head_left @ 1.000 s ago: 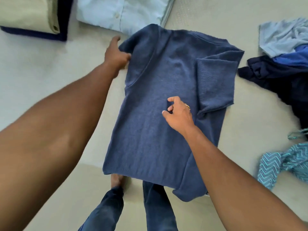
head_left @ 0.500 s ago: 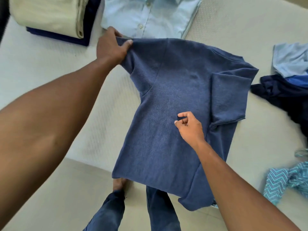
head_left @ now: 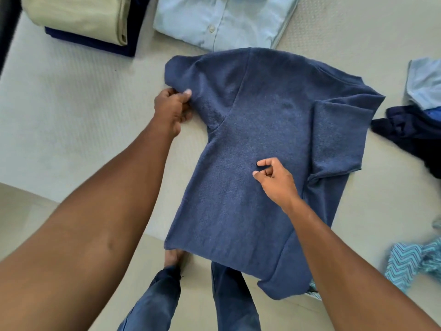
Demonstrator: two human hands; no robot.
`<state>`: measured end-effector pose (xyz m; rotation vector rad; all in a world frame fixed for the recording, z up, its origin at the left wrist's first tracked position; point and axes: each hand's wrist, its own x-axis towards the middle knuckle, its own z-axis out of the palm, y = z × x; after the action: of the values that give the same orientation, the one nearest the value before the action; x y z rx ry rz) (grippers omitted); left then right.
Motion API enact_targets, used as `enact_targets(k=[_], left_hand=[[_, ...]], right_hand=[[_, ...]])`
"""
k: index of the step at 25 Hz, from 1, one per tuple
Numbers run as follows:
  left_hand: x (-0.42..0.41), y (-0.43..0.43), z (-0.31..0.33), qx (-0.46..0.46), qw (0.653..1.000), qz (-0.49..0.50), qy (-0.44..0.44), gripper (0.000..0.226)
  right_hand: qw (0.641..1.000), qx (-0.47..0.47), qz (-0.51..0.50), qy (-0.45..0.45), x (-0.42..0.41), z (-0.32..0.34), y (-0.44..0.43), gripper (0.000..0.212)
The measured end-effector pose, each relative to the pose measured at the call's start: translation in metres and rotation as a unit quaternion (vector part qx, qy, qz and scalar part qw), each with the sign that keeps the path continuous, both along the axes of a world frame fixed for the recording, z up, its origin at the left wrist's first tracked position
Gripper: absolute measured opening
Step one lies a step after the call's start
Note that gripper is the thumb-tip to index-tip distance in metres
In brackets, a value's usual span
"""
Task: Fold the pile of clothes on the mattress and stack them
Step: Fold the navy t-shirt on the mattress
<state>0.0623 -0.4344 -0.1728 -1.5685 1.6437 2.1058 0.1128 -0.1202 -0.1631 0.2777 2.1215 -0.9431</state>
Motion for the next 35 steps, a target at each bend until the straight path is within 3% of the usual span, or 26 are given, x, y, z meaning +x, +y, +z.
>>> enact_targets(k=[3,8,12,14,18,21,24,27,29,32,34,35], left_hand=[[-0.012,-0.001,0.018,0.008,0.999,0.017,0.047,0.006],[-0.027,0.005,0.039,-0.002,0.993,0.086,0.084,0.010],[-0.012,-0.010,0.037,-0.187,0.981,-0.044,0.023,0.034],[0.008,-0.015,0.034,-0.219,0.974,-0.050,-0.009,0.031],[0.029,-0.029,0.027,-0.071,0.993,0.013,-0.091,0.040],[0.023,-0.033,0.030,-0.001,0.992,-0.062,-0.111,0.024],[0.015,-0.042,0.025,-0.017,0.990,-0.106,-0.090,0.023],[0.011,-0.049,0.023,-0.055,0.988,-0.121,-0.082,0.029],[0.011,-0.049,0.026,-0.094,0.982,-0.139,-0.081,0.029],[0.004,-0.036,0.044,-0.174,0.966,-0.192,-0.016,0.045],[-0.006,-0.013,0.064,-0.205,0.941,-0.261,0.066,0.060],[-0.011,0.000,0.074,-0.218,0.917,-0.314,0.111,0.064]], right_hand=[[1.000,-0.016,-0.017,-0.014,0.000,0.001,0.004,0.016],[0.996,-0.057,-0.050,-0.045,0.022,0.012,0.008,0.010],[0.995,-0.053,-0.072,-0.044,0.030,0.022,0.006,0.007],[0.993,-0.044,-0.100,-0.039,0.028,0.027,0.001,0.007],[0.993,-0.037,-0.114,0.004,0.011,0.032,-0.031,0.006],[0.992,-0.029,-0.068,0.106,-0.021,0.036,-0.073,0.010],[0.986,0.008,-0.039,0.165,-0.043,0.027,-0.127,0.025],[0.974,0.029,0.222,0.040,-0.047,0.010,-0.164,0.077],[0.960,0.000,0.279,-0.035,-0.044,0.009,-0.172,0.089],[0.993,-0.101,0.052,0.020,-0.050,0.025,-0.159,0.055],[0.973,-0.170,-0.158,0.006,-0.059,0.036,-0.139,0.033],[0.953,-0.195,-0.230,-0.018,-0.066,0.041,-0.130,0.041]])
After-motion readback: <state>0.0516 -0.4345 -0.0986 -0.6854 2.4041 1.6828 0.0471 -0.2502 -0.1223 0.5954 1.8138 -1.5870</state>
